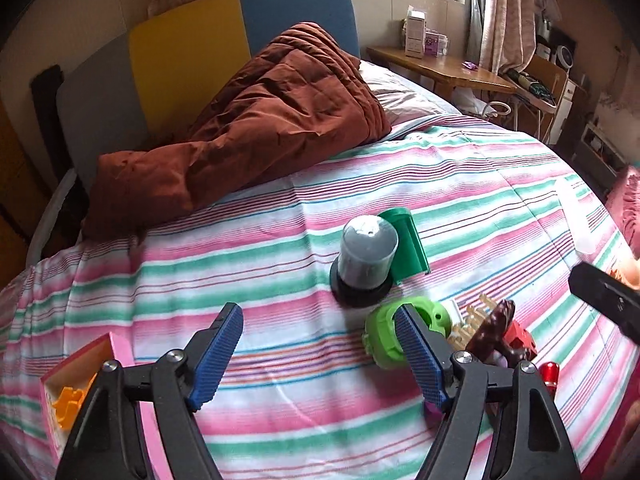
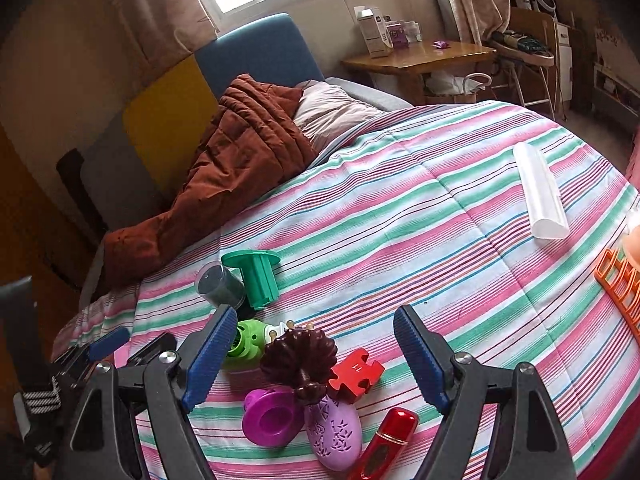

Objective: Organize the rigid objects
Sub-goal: 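Return to the toy pile and grasp the black-lidded grey cup with the left gripper, then lift the grey cup with the left gripper while the right gripper grasps the green spool piece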

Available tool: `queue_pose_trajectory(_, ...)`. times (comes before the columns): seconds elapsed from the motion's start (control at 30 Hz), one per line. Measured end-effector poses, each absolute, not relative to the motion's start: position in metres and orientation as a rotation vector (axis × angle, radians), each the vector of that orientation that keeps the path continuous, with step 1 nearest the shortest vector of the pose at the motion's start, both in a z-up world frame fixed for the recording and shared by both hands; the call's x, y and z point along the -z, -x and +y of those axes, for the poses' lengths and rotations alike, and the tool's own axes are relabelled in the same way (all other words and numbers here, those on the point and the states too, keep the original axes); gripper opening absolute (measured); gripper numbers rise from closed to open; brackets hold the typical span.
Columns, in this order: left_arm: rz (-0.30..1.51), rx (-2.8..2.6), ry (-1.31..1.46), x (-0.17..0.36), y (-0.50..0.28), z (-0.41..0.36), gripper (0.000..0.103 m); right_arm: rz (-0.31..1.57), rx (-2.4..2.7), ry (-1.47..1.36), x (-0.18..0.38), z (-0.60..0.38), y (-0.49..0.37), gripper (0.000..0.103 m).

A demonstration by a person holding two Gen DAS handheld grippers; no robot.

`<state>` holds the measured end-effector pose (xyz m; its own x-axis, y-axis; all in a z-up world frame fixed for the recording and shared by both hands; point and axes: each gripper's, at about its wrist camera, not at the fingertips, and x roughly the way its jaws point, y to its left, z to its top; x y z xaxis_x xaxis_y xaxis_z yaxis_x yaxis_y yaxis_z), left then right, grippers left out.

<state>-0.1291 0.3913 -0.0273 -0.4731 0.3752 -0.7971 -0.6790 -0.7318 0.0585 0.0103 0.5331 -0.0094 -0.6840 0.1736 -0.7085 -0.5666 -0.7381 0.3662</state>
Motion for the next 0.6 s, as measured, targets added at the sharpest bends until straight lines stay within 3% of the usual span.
queue_pose_trajectory(0.17,0.537,-2.185,1.044,0.037,0.144,0.425,0.085,0.844,-2.431,0.959,0.012,0.532,-0.006,0.082)
queue_pose_trajectory(0.33,0.544,-2.156,1.081,0.056,0.163,0.446,0.084,0.874,-2.443,0.962,0.013,0.532,-0.006,0.082)
queue_pose_trajectory(0.37,0.546,-2.151,1.096,0.06,0.168,0.449,0.082,0.877,-2.443,0.964,0.013,0.533,-0.006,0.082)
queue_pose_trajectory(0.43,0.511,-2.113,1.145,0.069,0.177,0.452,0.059,0.888,-2.441,0.968,0.014,0.534,-0.006,0.082)
queue_pose_trajectory(0.5,0.444,-2.074,1.188,0.073,0.184,0.449,0.044,0.895,-2.44,0.973,0.016,0.534,-0.006,0.082)
queue_pose_trajectory(0.6,0.388,-2.081,1.177,0.07,0.184,0.44,0.044,0.889,-2.437,0.981,0.017,0.534,-0.004,0.082)
